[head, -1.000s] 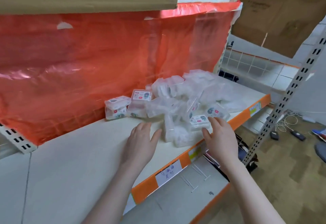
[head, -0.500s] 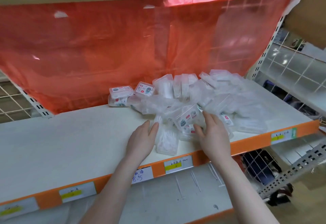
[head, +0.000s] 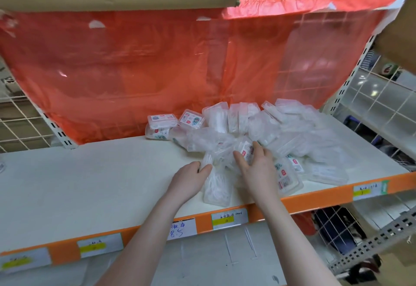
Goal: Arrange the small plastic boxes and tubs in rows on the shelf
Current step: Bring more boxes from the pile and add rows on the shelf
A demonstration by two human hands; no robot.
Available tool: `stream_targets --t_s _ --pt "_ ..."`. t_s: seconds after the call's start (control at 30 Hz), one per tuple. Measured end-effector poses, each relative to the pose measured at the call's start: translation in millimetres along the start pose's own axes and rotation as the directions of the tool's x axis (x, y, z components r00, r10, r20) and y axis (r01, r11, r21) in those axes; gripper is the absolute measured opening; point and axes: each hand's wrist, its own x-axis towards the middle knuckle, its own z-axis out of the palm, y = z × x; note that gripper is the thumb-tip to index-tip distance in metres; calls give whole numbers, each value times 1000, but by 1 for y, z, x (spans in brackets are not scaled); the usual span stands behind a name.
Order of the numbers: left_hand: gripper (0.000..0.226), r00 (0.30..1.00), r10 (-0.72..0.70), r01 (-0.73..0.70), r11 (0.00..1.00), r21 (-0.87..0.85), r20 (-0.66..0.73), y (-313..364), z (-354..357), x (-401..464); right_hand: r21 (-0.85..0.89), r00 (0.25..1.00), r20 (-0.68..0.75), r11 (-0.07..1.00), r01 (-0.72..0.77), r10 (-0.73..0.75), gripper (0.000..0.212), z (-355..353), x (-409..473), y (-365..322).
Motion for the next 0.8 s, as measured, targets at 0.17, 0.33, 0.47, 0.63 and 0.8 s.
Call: stream_targets --t_s 0.17,0.33,0.47,0.63,0.8 --pt "29 998 -21 28 989 -143 51 0 -2 5 -4 1000 12 1000 2 -2 69 1 2 -1" --pt "23 993 -19 61 932 -357 120 0 -5 3 35 1000 27 999 -3 2 69 -1 0 2" --pt "17 992 -28 84 877 -473 124 -1 -5 -1 39 999 32 999 -12 11 67 -3 0 5" --pt "18 993 -64 105 871 -480 101 2 -4 -2 6 999 35 1000 -10 9 38 -3 2 3" --pt "18 990 -74 121 870 -478 116 3 -5 -3 -28 997 78 1000 -2 5 46 -4 2 0"
